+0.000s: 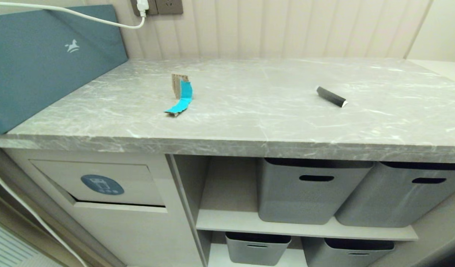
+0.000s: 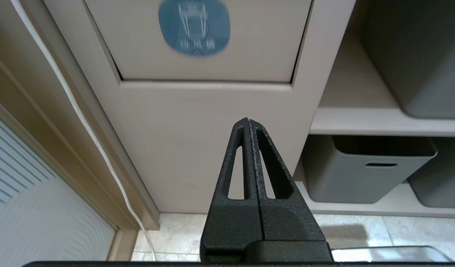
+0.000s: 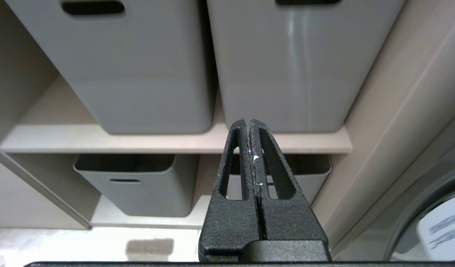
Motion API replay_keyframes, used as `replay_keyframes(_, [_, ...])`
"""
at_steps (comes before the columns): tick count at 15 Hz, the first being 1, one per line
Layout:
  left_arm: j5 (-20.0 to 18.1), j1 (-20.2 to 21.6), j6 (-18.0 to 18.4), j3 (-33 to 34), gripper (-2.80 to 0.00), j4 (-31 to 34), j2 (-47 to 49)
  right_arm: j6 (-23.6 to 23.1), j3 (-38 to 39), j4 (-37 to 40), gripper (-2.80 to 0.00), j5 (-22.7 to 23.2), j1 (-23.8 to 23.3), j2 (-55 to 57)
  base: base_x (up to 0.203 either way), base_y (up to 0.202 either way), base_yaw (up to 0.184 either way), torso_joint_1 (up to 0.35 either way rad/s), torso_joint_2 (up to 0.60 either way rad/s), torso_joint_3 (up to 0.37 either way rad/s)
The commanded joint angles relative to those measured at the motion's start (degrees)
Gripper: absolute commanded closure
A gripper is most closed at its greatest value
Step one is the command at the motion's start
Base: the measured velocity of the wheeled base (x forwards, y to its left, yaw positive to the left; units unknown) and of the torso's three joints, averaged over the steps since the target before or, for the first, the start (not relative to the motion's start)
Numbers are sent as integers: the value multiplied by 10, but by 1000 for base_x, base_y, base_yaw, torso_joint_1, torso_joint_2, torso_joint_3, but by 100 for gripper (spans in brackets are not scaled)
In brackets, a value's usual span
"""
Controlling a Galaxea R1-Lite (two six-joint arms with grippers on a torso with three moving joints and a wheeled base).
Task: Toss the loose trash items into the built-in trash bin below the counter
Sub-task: Pick up the garbage
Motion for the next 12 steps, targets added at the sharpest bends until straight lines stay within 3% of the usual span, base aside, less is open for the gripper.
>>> replay_keyframes(1, [0,0,0,1,0,0,1,0,1,0,0,0,0,0,0,0,0,171,-459,-286])
replay_keyframes(3, [2,0,-3,1,0,0,1,0,1,0,0,0,0,0,0,0,0,182,-456,-285])
replay_keyframes(6, [6,0,-35,1,0,-1,1,0,1,0,0,0,0,0,0,0,0,205,-475,-283])
replay_keyframes(12, [3,0,-34,1,0,-2,1,0,1,0,0,0,0,0,0,0,0,216,-496,-278])
